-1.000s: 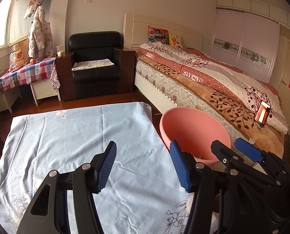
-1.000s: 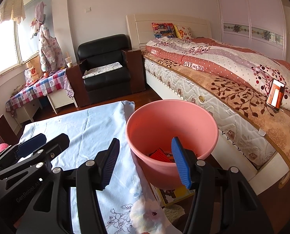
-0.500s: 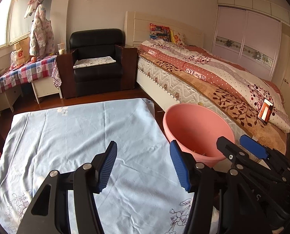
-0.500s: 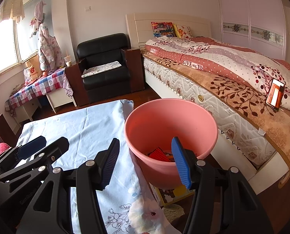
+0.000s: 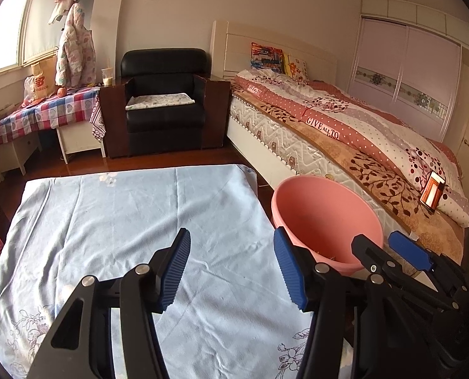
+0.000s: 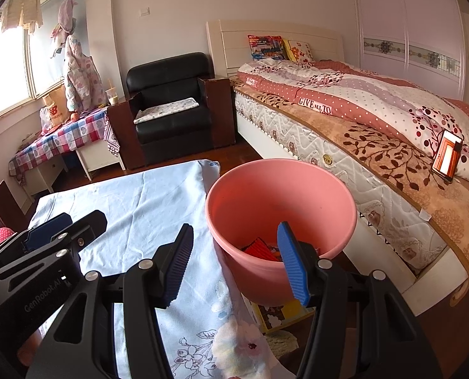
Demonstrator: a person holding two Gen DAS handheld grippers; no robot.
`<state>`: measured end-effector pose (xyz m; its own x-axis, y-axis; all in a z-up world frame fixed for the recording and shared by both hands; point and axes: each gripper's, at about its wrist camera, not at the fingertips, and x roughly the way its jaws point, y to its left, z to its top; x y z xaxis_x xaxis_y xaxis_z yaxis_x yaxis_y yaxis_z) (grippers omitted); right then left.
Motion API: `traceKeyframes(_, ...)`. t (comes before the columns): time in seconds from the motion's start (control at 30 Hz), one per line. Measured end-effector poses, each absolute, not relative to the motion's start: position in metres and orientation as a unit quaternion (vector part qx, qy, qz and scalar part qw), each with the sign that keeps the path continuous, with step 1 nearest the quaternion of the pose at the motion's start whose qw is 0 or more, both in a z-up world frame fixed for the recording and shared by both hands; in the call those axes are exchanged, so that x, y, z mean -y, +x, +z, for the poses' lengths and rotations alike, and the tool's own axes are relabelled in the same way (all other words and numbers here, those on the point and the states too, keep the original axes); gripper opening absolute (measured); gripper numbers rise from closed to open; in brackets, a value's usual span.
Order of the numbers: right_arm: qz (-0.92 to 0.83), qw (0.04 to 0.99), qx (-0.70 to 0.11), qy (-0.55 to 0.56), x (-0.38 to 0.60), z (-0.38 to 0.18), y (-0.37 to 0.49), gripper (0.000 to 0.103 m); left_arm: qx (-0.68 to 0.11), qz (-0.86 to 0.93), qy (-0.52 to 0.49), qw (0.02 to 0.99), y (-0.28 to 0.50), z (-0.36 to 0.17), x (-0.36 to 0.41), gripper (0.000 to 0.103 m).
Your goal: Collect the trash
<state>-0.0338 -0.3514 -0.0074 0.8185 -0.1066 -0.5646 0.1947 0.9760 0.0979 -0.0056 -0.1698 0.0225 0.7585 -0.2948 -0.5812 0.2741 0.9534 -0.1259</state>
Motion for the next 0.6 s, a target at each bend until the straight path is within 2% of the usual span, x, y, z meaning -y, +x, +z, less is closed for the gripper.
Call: traceKeyframes(0.6,-0.081,0.95,-0.292,0.073,0.3506,-0.0071,-0.0346,0.056,-0.312,-0.154,-0.015,0.938,-0.0072,0.0237,0.1711,0.054)
